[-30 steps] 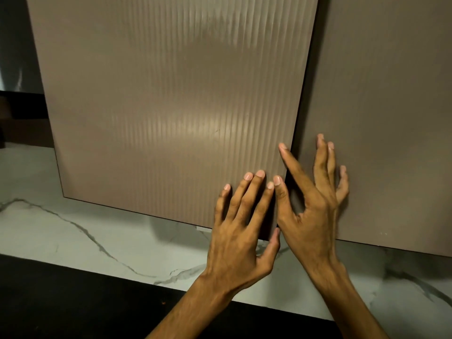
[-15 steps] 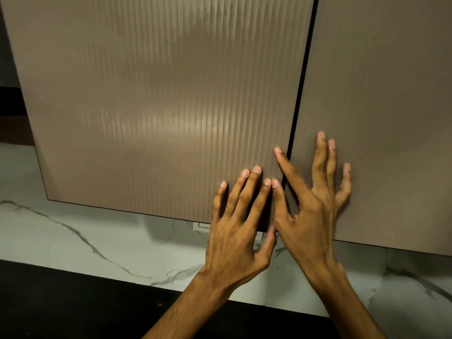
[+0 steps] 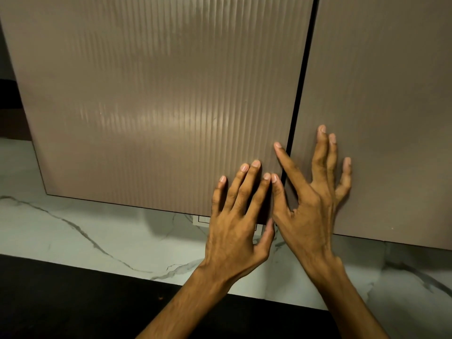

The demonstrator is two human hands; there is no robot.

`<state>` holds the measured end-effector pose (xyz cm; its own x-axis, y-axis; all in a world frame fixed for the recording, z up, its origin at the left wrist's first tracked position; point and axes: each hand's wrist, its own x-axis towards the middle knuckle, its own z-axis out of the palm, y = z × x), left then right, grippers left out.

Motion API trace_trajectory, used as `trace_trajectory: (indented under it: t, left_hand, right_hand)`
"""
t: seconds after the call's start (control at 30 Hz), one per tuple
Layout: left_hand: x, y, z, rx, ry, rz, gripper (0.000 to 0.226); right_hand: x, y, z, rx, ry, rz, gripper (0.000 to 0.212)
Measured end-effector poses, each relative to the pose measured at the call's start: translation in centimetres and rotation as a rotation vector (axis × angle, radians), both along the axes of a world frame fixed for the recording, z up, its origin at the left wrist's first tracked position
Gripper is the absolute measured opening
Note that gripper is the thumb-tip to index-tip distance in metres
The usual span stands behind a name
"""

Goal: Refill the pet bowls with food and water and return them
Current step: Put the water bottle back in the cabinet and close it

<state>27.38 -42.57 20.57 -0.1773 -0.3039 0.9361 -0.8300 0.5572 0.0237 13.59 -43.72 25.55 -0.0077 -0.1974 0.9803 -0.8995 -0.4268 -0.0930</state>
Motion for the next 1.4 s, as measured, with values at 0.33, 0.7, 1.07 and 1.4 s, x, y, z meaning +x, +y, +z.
trace_trajectory:
  t: [0.33, 0.7, 1.07, 1.4]
  left_hand:
    - [0.1, 1.5, -0.6, 0.067, 0.019, -0.004, 0.081]
    - [0.1, 3.8, -2.8, 0.191, 0.117, -0.086, 0.079]
    - [0.7, 10.2, -7.0, 0.440, 0.245, -0.158, 0.070]
    - [1.2, 17.3, -11.3, 0.664, 0.249, -0.137, 0.068]
  right_hand:
    - [-0.3, 1.3, -1.1, 0.044, 0.001, 0.088, 0.057]
    - [-0.8, 4.3, -4.4, 0.219, -0.027, 0.181, 0.061]
    - [-1.1, 11.1, -10.9, 0.458, -0.134, 0.182, 0.057]
    - [0.0, 18.6, -16.5, 0.606, -0.210, 0.142, 0.057]
